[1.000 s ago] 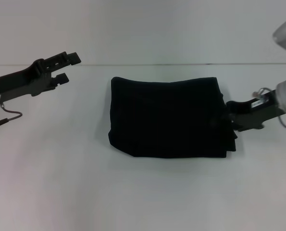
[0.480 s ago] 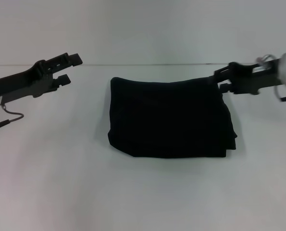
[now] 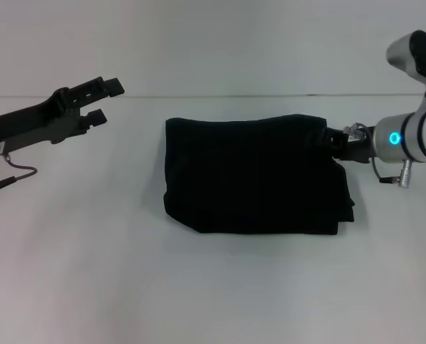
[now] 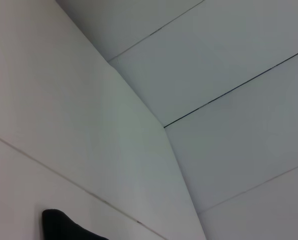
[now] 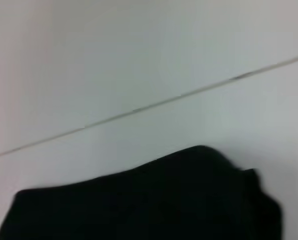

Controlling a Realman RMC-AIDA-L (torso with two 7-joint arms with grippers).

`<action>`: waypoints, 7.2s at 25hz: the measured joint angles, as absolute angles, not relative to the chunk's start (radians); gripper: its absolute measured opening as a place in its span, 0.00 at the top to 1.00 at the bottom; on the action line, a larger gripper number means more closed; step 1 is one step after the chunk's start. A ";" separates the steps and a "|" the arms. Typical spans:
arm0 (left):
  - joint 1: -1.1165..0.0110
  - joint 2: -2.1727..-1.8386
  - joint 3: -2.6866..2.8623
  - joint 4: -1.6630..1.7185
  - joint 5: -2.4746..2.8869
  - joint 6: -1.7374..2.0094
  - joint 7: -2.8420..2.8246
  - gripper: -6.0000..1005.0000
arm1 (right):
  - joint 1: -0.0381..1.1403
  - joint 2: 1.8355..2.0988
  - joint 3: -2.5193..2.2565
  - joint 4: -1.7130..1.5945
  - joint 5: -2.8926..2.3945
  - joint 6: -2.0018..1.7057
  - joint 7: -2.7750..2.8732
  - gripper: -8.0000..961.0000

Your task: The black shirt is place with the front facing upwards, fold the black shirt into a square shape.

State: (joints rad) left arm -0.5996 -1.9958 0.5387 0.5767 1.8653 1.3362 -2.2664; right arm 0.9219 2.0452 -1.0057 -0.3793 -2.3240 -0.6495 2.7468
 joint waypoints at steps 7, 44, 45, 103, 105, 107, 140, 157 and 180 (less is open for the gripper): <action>-0.605 -1.995 0.539 0.577 1.865 1.332 -2.272 0.06 | 0.886 1.997 -0.937 -0.530 -2.262 -0.862 2.764 0.47; -0.617 -2.059 0.605 0.510 2.061 1.265 -2.145 0.07 | 0.840 1.801 -0.620 -0.658 -2.171 -1.430 2.744 0.30; -0.616 -2.061 0.606 0.502 2.062 1.247 -2.121 0.07 | 0.839 1.801 -0.619 -0.658 -2.171 -1.430 2.746 0.30; -0.458 -2.134 0.629 0.460 1.945 1.230 -2.005 0.96 | 0.819 1.798 -0.571 -0.632 -2.171 -1.413 2.751 0.30; -0.444 -2.134 0.629 0.468 1.941 1.249 -2.000 0.95 | 0.819 1.798 -0.571 -0.632 -2.171 -1.414 2.749 0.30; -0.432 -2.134 0.628 0.478 1.937 1.263 -1.999 0.94 | 0.819 1.798 -0.571 -0.632 -2.171 -1.416 2.747 0.30; -0.412 -2.004 0.567 0.642 1.951 1.597 -1.779 0.40 | 0.773 1.840 -0.553 -0.648 -2.164 -1.429 2.410 0.23; -0.585 -1.964 0.659 0.662 2.047 1.564 -1.691 0.13 | 0.626 2.017 -0.558 -0.660 -2.131 -1.479 1.594 0.02; -0.692 -2.005 0.765 0.756 2.174 1.538 -1.839 0.13 | 0.619 2.047 -0.632 -0.664 -2.133 -1.466 1.529 0.02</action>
State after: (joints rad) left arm -0.6924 -2.0049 0.7646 0.7563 2.1743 1.5383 -1.8389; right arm 0.6188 2.0471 -0.6321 -0.6635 -2.1328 -1.4660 1.5294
